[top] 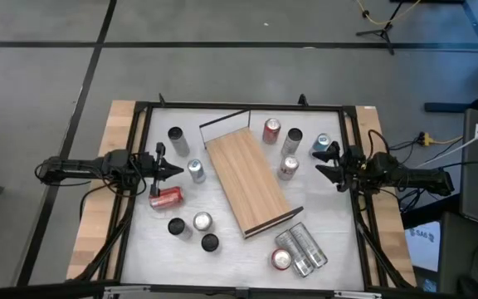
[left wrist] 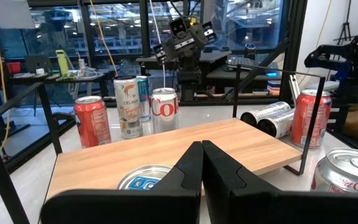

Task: Place canned beverage on shelf
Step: Put the top right orange soda can on the shelf

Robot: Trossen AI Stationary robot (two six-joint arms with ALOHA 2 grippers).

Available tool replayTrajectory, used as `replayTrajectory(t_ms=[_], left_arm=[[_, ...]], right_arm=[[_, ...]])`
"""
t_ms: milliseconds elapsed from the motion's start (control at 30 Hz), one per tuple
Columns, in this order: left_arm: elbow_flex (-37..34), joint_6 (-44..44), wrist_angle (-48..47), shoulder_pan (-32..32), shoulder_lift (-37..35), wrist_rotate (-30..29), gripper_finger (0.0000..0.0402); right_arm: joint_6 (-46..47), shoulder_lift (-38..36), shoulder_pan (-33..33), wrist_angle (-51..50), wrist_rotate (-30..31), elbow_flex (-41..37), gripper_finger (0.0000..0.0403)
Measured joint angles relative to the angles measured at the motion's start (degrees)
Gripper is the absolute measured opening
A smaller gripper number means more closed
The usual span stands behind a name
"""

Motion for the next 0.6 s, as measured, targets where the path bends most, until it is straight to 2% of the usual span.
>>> replayTrajectory(t_ms=[133, 233, 400, 600], left_arm=[[0.0, 0.0, 0.0, 0.0, 0.0, 0.0, 0.0000], [0.0, 0.0, 0.0, 0.0, 0.0, 0.0, 0.0000], [0.0, 0.0, 0.0, 0.0, 0.0, 0.0, 0.0000], [0.0, 0.0, 0.0, 0.0, 0.0, 0.0, 0.0000]], right_arm=[[0.7, 0.0, 0.0, 0.0, 0.0, 0.0, 0.0334], [0.7, 0.0, 0.0, 0.0, 0.0, 0.0, 0.0359], [0.8, 0.0, 0.0, -0.1, 2.3, 1.3, 0.0366], [-1.4, 2.9, 0.0, -0.1, 3.6, 6.8, 0.0355]])
